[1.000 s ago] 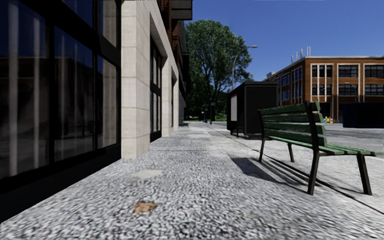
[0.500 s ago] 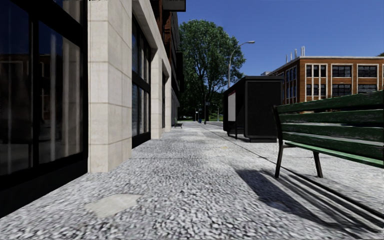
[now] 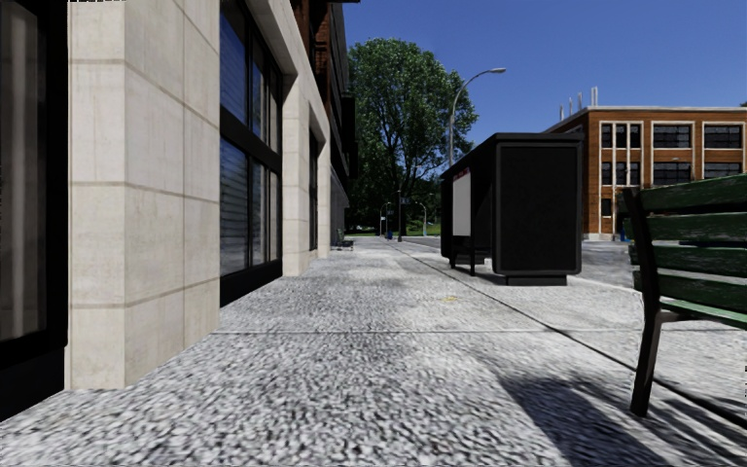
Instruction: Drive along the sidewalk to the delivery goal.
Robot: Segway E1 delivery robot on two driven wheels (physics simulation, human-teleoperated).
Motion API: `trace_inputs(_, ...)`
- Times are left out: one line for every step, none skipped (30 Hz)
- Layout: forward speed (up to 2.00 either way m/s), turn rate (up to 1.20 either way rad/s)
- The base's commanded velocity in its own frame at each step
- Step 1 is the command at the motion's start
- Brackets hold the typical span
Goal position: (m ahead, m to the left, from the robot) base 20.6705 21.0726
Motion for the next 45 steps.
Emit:
trace_inputs(2.0, 0.0)
trace_inputs(2.0, 0.0)
trace_inputs(2.0, 0.0)
trace_inputs(2.0, 0.0)
trace_inputs(2.0, 0.0)
trace_inputs(2.0, 0.0)
trace_inputs(2.0, 0.0)
trace_inputs(2.0, 0.0)
trace_inputs(2.0, 0.0)
trace_inputs(2.0, 0.0)
trace_inputs(2.0, 0.0)
trace_inputs(2.0, 0.0)
trace_inputs(2.0, 0.0)
trace_inputs(2.0, 0.0)
trace_inputs(2.0, 0.0)
trace_inputs(2.0, 0.0)
trace_inputs(2.0, 0.0)
trace_inputs(2.0, 0.0)
trace_inputs(2.0, 0.0)
trace_inputs(2.0, 0.0)
trace_inputs(2.0, 0.0)
trace_inputs(2.0, 0.0)
trace_inputs(2.0, 0.0)
trace_inputs(2.0, 0.0)
trace_inputs(2.0, 0.0)
trace_inputs(2.0, 0.0)
trace_inputs(2.0, 0.0)
trace_inputs(2.0, 0.0)
trace_inputs(2.0, 0.0)
trace_inputs(2.0, 0.0)
trace_inputs(2.0, 0.0)
trace_inputs(2.0, 0.0)
trace_inputs(2.0, 0.0)
trace_inputs(2.0, 0.0)
trace_inputs(2.0, 0.0)
trace_inputs(2.0, 0.0)
trace_inputs(2.0, 0.0)
trace_inputs(2.0, 0.0)
trace_inputs(2.0, 0.0)
trace_inputs(2.0, 0.0)
trace_inputs(2.0, 0.0)
trace_inputs(2.0, 0.0)
trace_inputs(2.0, 0.0)
trace_inputs(2.0, 0.0)
trace_inputs(2.0, 0.0)
